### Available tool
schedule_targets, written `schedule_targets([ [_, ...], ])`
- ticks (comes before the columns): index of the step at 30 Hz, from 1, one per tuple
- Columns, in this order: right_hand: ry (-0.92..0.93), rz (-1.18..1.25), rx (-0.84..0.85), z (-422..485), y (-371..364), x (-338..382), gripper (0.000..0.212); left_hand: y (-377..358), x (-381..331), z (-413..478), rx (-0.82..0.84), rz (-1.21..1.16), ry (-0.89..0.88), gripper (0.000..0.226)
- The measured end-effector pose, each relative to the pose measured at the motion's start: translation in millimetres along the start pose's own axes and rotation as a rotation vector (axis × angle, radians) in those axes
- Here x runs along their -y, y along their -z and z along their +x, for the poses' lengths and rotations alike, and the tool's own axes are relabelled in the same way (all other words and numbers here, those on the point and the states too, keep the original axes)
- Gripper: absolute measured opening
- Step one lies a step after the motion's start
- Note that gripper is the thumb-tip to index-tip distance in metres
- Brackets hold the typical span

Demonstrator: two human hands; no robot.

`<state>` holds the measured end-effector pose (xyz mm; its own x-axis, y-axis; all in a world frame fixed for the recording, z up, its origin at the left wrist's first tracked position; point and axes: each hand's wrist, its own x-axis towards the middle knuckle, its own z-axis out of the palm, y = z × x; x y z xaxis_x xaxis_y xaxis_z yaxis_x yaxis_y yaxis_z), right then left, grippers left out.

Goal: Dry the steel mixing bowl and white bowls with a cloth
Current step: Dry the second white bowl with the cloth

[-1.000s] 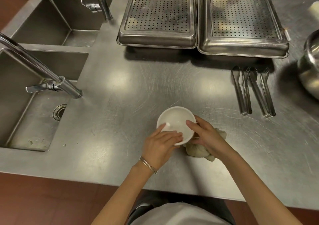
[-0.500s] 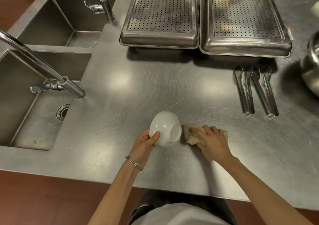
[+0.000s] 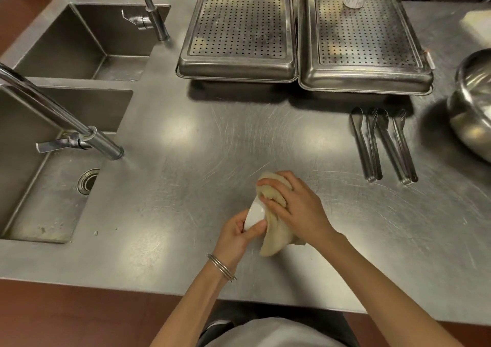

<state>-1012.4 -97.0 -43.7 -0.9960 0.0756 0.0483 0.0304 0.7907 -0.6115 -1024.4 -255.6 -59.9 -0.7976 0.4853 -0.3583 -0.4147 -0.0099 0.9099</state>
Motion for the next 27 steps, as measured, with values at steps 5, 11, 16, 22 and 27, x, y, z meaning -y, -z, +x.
schedule_targets([
  [5,-0.219,0.043,-0.105,7.2,8.7,-19.2,0.046,3.7,-5.8,-1.3,-0.095,-0.081,-0.037,0.023],
  [11,0.025,-0.091,-0.204,-6.5,-1.1,23.0,0.036,-6.7,-18.0,10.2,-0.05,-0.03,-0.051,0.02],
  [16,-0.129,-0.104,-0.114,6.5,-4.9,-7.4,0.04,6.1,-5.7,5.4,-0.047,-0.128,-0.022,0.02],
  [22,-0.096,-0.001,-0.097,-7.9,17.9,-33.2,0.037,13.4,-6.6,8.7,-0.116,-0.279,0.006,0.034],
  [27,0.003,-0.011,-0.133,-32.2,-12.3,-1.4,0.05,4.9,-13.2,13.9,-0.057,-0.451,0.019,0.026],
])
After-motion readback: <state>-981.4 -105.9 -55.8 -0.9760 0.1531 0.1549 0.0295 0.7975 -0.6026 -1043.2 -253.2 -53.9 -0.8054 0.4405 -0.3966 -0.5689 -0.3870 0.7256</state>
